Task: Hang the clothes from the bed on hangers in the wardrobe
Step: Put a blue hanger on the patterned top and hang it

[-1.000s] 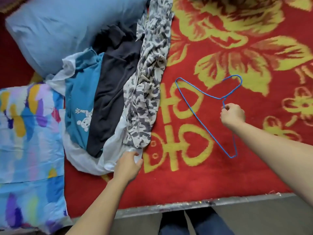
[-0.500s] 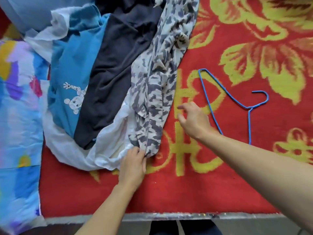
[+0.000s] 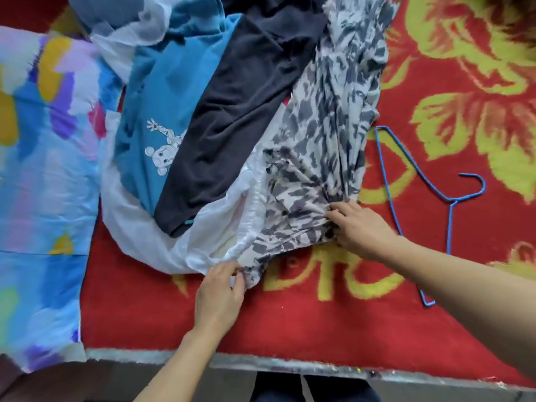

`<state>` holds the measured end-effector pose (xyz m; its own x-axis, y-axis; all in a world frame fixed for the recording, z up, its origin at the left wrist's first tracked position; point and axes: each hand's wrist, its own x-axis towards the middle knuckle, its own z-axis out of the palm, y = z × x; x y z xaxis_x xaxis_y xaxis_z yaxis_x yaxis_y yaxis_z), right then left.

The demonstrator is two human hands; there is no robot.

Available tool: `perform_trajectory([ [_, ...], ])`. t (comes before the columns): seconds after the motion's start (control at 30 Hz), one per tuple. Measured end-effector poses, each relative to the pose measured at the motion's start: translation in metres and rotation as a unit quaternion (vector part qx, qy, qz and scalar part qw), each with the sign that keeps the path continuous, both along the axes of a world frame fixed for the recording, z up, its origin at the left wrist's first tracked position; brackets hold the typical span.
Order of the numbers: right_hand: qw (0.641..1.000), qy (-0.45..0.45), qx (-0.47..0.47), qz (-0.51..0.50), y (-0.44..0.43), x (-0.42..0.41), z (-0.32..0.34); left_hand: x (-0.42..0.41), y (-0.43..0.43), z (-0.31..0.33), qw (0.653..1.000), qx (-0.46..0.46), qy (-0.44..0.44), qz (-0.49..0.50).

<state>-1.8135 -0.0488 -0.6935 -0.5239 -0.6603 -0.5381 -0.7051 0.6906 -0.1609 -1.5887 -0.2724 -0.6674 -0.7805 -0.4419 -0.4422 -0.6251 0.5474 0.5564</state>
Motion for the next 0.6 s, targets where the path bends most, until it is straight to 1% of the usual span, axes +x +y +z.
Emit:
perform_trajectory([
  [0.1, 0.998, -0.018, 0.054, -0.020, 0.020, 0.027, 0.017, -0.015, 0.001, 0.017, 0.999, 0.032, 0.030, 0.006],
  [0.17, 0.995, -0.039, 0.088, -0.034, 0.020, 0.042, 0.027, -0.023, -0.004, 0.027, 0.999, 0.026, 0.040, 0.011],
  [0.2, 0.994, -0.051, 0.088, -0.044, 0.018, 0.050, 0.030, -0.025, -0.009, 0.030, 0.999, 0.021, 0.039, 0.016],
  [0.27, 0.993, -0.069, 0.063, -0.072, 0.012, 0.064, 0.030, -0.026, -0.022, 0.033, 0.999, -0.003, 0.037, 0.029],
  [0.3, 0.993, -0.059, 0.036, -0.091, 0.008, 0.068, 0.028, -0.027, -0.029, 0.033, 0.998, -0.021, 0.040, 0.032],
  [0.37, 0.990, -0.002, -0.053, -0.127, -0.005, 0.068, 0.022, -0.031, -0.042, 0.029, 0.997, -0.048, 0.048, 0.038],
  [0.43, 0.983, 0.050, -0.119, -0.127, -0.027, 0.060, 0.017, -0.037, -0.050, 0.019, 0.995, -0.053, 0.041, 0.068],
  [0.47, 0.985, 0.068, -0.117, -0.111, -0.038, 0.053, 0.015, -0.038, -0.051, 0.011, 0.994, -0.047, 0.035, 0.097],
  [0.53, 0.991, 0.077, -0.061, -0.087, -0.056, 0.038, 0.008, -0.039, -0.044, -0.003, 0.988, -0.017, 0.011, 0.153],
  [0.57, 0.992, 0.073, -0.028, -0.094, -0.060, 0.029, 0.004, -0.039, -0.036, -0.007, 0.986, 0.004, -0.005, 0.167],
  [0.6, 0.990, 0.065, -0.005, -0.124, -0.061, 0.021, 0.004, -0.037, -0.026, -0.010, 0.984, 0.027, -0.023, 0.176],
])
